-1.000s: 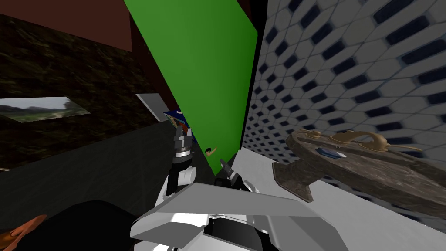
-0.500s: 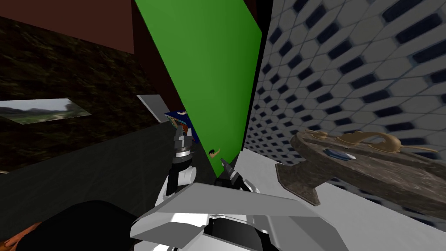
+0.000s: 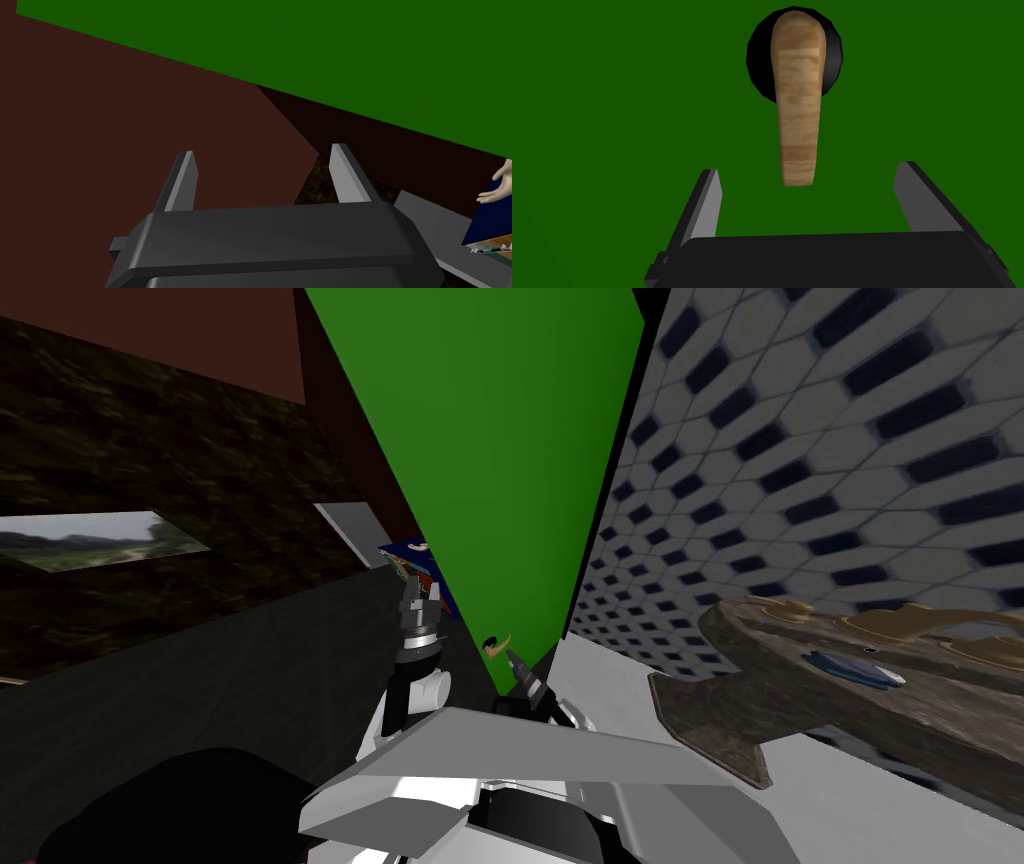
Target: Push the door open
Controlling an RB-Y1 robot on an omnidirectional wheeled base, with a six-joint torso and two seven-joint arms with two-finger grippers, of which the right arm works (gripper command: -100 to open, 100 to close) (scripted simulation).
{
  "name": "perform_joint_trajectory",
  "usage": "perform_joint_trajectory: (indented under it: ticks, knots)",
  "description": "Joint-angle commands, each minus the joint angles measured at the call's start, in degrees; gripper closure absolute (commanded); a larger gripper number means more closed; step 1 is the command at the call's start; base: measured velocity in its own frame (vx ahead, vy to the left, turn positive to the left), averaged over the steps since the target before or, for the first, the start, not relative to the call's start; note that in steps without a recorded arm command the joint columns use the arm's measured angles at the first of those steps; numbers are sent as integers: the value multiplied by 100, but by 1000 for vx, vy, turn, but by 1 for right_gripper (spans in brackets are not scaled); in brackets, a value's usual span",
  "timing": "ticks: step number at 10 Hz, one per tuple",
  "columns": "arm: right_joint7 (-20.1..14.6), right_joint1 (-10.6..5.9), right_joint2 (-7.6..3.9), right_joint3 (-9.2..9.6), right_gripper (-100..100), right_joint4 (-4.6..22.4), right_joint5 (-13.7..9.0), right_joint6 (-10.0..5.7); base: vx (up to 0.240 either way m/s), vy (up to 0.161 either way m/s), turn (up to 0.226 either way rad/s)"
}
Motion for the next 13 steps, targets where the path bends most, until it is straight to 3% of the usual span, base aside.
perform_joint_trajectory:
  ticks: [1, 2, 3, 8, 9, 10, 12, 13]
  knots:
    - [9, -8, 63, -24, -100, 12, 2, 2, 104, 155, 14]
    - [13, -14, 59, -17, -100, 45, 1, -15, 48, 67, -5]
    - [13, -14, 59, -17, 100, 45, 1, -15, -6, -6, 0]
    - [13, -14, 59, -17, 100, 45, 1, -15, -10, -15, 1]
    - [67, 10, -61, -170, -100, 46, -44, 1, -125, -9, -135]
    - [79, 15, -58, -204, -100, 46, -54, 5, -161, 5, -133]
    - [139, 41, 100, -371, -100, 45, -103, 22, -199, -4, -132]
    - [121, 27, 55, -325, -100, 64, -89, 6, -80, -7, -13]
